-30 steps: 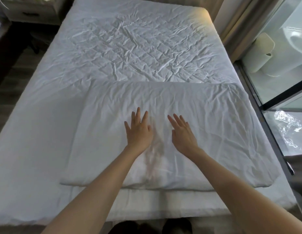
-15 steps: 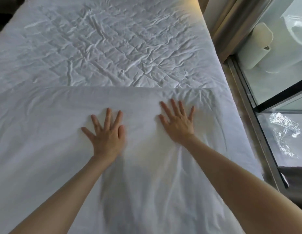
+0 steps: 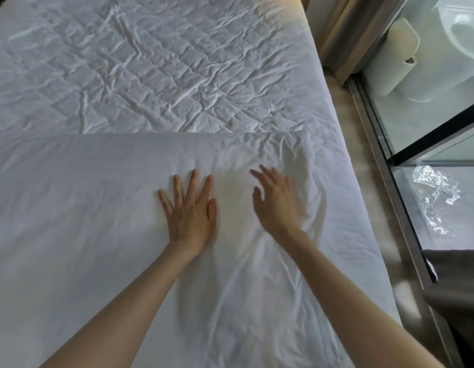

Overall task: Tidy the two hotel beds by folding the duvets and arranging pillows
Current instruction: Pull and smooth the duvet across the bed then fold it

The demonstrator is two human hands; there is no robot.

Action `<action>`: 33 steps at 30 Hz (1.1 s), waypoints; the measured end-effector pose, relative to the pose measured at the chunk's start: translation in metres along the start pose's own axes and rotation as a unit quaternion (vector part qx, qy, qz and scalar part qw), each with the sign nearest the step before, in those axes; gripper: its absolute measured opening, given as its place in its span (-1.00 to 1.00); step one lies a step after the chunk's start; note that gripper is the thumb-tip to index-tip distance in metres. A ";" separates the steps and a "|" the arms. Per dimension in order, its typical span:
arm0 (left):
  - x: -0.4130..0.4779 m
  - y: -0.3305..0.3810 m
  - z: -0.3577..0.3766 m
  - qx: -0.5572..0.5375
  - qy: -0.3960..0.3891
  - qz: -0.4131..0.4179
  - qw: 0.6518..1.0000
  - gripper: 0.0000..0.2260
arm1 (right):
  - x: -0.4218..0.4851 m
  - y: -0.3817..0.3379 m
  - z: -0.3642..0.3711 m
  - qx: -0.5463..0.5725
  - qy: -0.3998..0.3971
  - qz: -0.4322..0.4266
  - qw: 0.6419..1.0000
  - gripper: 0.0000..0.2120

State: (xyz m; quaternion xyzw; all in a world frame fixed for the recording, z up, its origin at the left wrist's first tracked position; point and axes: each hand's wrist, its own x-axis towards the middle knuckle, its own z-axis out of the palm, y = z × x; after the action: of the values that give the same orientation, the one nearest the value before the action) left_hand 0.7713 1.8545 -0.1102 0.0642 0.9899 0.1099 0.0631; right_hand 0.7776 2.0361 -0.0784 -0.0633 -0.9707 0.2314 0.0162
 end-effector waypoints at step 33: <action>-0.285 -0.143 -0.176 0.011 -0.046 -0.001 0.999 -0.49 | -0.257 -0.165 -0.077 -0.083 -0.124 -0.091 0.985 -0.50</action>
State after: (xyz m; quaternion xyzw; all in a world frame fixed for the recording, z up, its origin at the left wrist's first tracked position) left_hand 1.0107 1.6387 0.0598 0.0692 0.9872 0.0954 0.1077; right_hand 1.0183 1.8910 0.0638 0.0532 -0.9827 0.1535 -0.0887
